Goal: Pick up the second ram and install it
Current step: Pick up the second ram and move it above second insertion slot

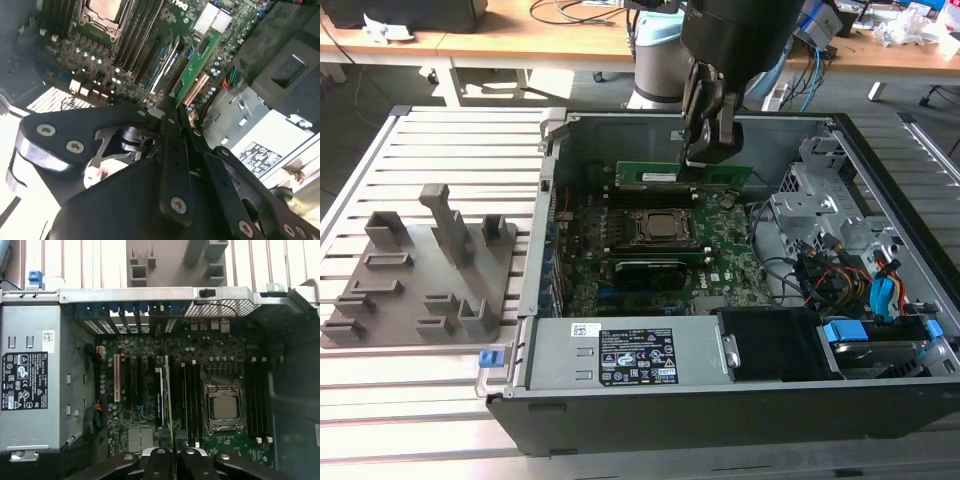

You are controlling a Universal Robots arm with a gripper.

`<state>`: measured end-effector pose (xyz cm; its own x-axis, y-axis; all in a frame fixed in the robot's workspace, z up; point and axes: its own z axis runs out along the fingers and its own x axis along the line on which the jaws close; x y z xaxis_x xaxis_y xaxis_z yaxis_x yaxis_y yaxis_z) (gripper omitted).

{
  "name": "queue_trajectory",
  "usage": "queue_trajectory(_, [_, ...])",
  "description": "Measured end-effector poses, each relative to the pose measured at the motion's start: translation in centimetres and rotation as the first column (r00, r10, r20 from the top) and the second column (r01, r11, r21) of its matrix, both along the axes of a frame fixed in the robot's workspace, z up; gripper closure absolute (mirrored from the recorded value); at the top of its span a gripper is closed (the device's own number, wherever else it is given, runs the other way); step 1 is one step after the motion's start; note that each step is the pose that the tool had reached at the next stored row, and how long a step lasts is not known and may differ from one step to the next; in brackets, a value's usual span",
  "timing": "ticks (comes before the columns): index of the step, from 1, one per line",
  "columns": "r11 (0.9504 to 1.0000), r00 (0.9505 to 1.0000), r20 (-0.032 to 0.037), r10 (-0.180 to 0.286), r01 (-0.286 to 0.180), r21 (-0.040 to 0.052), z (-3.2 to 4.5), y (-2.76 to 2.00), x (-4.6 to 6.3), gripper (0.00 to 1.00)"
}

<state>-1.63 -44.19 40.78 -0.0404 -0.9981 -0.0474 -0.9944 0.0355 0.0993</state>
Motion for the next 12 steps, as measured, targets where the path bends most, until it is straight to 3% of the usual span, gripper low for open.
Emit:
queue_trajectory(1, [0.9997, 1.0000, 0.0001, 0.000, 0.000, 0.0231, -0.12, 0.00, 0.1, 0.86])
queue_trajectory(2, [0.9997, 1.0000, -0.0003, 0.000, 0.000, 0.0240, -0.50, 0.05, 0.3, 0.86])
queue_trajectory(4, [0.9997, 1.0000, -0.0011, 0.000, 0.000, 0.0241, -1.21, 0.77, 0.8, 0.86])
queue_trajectory(5, [0.9997, 1.0000, -0.0016, 0.000, 0.000, 0.0240, -1.46, 1.75, 1.4, 0.86])
queue_trajectory(7, [0.9997, 1.0000, -0.0024, 0.000, 0.000, 0.0241, -1.77, 2.82, 2.4, 0.86])
queue_trajectory(10, [0.9997, 1.0000, -0.0042, 0.000, 0.000, 0.0242, -2.33, 3.41, 4.1, 0.86])
queue_trajectory(12, [0.9997, 1.0000, -0.0053, 0.000, 0.000, 0.0239, -2.75, 3.50, 4.7, 0.86])
